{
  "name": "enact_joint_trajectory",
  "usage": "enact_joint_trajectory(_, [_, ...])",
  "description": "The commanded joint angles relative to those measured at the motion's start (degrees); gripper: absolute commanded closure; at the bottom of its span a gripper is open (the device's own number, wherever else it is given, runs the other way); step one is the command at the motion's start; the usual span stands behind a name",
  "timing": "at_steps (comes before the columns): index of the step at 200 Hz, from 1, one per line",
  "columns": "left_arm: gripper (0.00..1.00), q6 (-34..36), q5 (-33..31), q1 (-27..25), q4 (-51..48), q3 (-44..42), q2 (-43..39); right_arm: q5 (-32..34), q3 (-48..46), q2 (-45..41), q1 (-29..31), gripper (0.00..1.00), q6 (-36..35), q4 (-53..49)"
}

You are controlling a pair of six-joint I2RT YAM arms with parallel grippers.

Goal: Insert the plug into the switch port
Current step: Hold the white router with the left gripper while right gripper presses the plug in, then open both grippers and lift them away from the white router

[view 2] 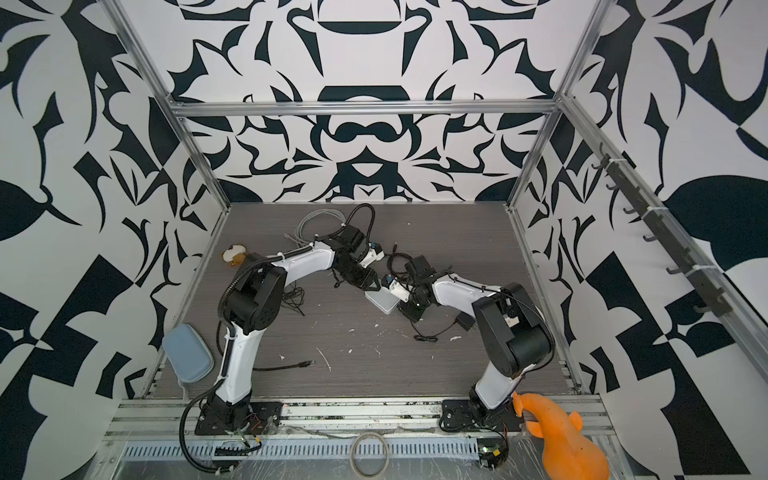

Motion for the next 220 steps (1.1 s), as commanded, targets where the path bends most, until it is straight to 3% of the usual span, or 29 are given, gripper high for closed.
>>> enact_joint_trajectory(1, [0.61, 3.09, 1.62, -3.41, -6.62, -0.25, 2.64, -1.88, 6.41, -1.57, 0.96, 1.0, -1.06, 7.61])
enact_joint_trajectory(89, [0.62, 2.75, 5.48, -4.8, -5.63, 0.17, 2.91, -1.97, 10.02, 1.86, 1.91, 1.0, -3.48, 6.61])
enact_joint_trajectory(139, [0.63, 2.15, 9.72, -6.12, -5.5, -0.76, 2.92, -3.16, 10.23, 1.75, 1.96, 1.0, -1.32, 11.59])
enact_joint_trajectory(220, [0.64, 3.48, 10.97, -7.51, -5.87, -2.27, 2.29, -5.42, 15.51, 4.23, 2.52, 1.0, 0.43, 14.27])
